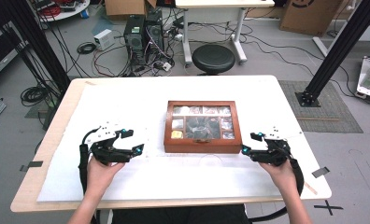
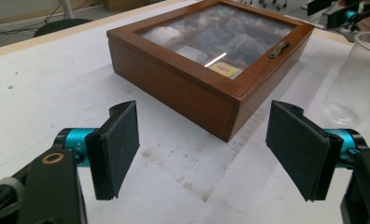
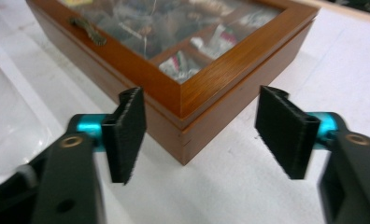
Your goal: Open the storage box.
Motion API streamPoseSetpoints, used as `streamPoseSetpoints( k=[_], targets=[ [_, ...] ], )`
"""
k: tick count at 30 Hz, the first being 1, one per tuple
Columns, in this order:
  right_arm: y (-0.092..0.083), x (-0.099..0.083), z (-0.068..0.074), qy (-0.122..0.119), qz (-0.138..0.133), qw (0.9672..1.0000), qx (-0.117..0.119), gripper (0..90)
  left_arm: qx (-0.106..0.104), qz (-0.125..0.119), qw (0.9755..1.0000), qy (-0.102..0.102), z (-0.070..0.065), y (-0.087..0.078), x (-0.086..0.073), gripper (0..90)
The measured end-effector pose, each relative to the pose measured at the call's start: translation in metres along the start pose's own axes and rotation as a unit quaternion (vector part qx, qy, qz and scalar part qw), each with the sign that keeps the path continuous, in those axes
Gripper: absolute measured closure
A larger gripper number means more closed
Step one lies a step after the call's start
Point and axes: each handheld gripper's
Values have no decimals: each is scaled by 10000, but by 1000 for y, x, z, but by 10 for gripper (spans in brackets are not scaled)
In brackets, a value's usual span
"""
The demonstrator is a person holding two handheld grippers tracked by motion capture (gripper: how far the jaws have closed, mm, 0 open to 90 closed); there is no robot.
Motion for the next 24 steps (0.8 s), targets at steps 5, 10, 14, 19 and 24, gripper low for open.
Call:
streamPoseSetpoints(
  k=[5,10,14,19,24],
  targets=[
    [7,1,1,-11,196,9998,-17,374,-9,2,10000,20,-1,0,0,257],
    [13,1,2,-60,385,9992,-45,409,19,37,10000,17,-2,1,0,257],
    [17,1,5,-142,506,9986,-90,442,25,28,10000,7,-2,1,0,257],
    [23,2,10,-263,662,9971,-276,503,18,36,10000,22,-3,2,0,257],
    [23,2,13,-331,697,9965,-323,517,6,53,10000,35,-4,2,1,257]
  ],
)
Point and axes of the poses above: each handheld gripper's, and its own axes: y roughly forward along the jaws, x roughly out of its top, z roughly to its left, and after that the axes turned 15 degrees about y, right-handed
